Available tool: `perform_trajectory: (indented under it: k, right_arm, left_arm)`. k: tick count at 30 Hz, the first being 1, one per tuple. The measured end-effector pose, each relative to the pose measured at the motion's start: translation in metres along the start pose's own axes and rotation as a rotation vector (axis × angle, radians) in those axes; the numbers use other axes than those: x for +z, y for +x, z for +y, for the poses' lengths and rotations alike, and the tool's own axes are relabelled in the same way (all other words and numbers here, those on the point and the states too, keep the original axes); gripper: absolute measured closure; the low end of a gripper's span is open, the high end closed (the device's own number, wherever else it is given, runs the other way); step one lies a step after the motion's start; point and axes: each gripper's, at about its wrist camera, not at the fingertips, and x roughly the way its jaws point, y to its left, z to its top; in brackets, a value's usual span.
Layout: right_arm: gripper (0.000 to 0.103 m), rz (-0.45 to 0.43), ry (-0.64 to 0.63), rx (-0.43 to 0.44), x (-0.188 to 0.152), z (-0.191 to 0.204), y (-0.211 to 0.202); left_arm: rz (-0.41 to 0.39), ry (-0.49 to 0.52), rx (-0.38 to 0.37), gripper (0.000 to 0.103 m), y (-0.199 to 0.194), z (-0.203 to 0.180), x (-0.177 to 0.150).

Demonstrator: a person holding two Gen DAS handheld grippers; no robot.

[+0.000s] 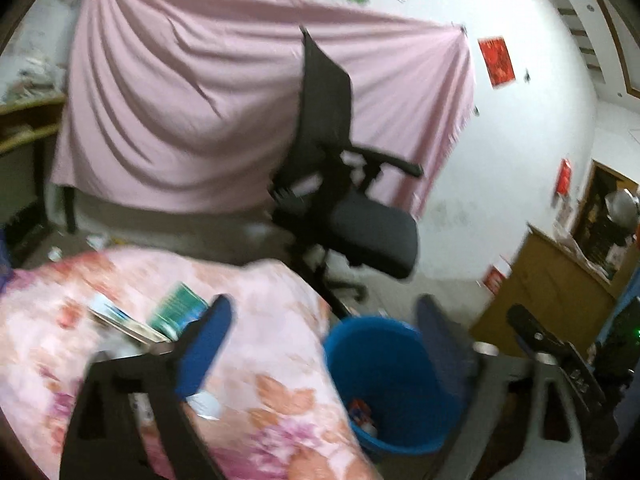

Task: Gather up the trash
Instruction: 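Carry the pink lid with the right tool and drop it into the blue basin, then grasp the white tube with the right tool while the left tool grasps the grey mask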

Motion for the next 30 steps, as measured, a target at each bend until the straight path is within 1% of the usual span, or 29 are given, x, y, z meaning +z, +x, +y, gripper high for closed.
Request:
perform_trajectory:
  k: [1, 2, 3, 8, 10, 13, 18, 22, 26, 30]
  right_arm:
    - [0.009, -0.018, -0.007, 0.008, 0.001, 0.006, -0.002]
    - [0.001, -0.031, -0.013, 0.013, 0.002, 0.011, -0.002]
    - [0.0, -0.05, -0.022, 0.023, 0.002, 0.018, -0.004]
    - [0.0, -0.098, -0.095, 0.07, 0.005, 0.054, -0.008]
    - [0.0, -0.136, -0.138, 0.092, 0.003, 0.075, -0.01]
    - [0.0, -0.171, -0.206, 0.109, -0.003, 0.101, -0.008]
    - [0.0, -0.199, -0.304, 0.134, -0.019, 0.137, -0.003]
    - [0.0, -0.168, -0.347, 0.165, -0.031, 0.156, 0.007]
    - [0.0, -0.106, -0.394, 0.173, -0.044, 0.171, 0.019]
    - [0.0, -0.001, -0.434, 0.173, -0.055, 0.182, 0.039]
  left_arm:
    - [-0.03, -0.004, 0.015, 0.002, -0.006, 0.004, 0.001]
    - [-0.061, -0.007, 0.032, 0.002, -0.015, 0.009, 0.004]
    - [-0.077, -0.005, 0.046, 0.002, -0.021, 0.014, 0.005]
    - [-0.14, -0.001, 0.124, 0.002, -0.046, 0.039, 0.009]
    - [-0.165, -0.003, 0.152, 0.002, -0.055, 0.05, 0.01]
    - [-0.183, 0.004, 0.184, 0.002, -0.066, 0.063, 0.01]
    - [-0.201, 0.009, 0.249, 0.002, -0.091, 0.091, 0.007]
    - [-0.186, 0.003, 0.297, 0.002, -0.099, 0.114, 0.002]
    - [-0.116, -0.049, 0.302, 0.002, -0.095, 0.142, -0.009]
    - [-0.061, -0.075, 0.303, 0.002, -0.087, 0.158, -0.019]
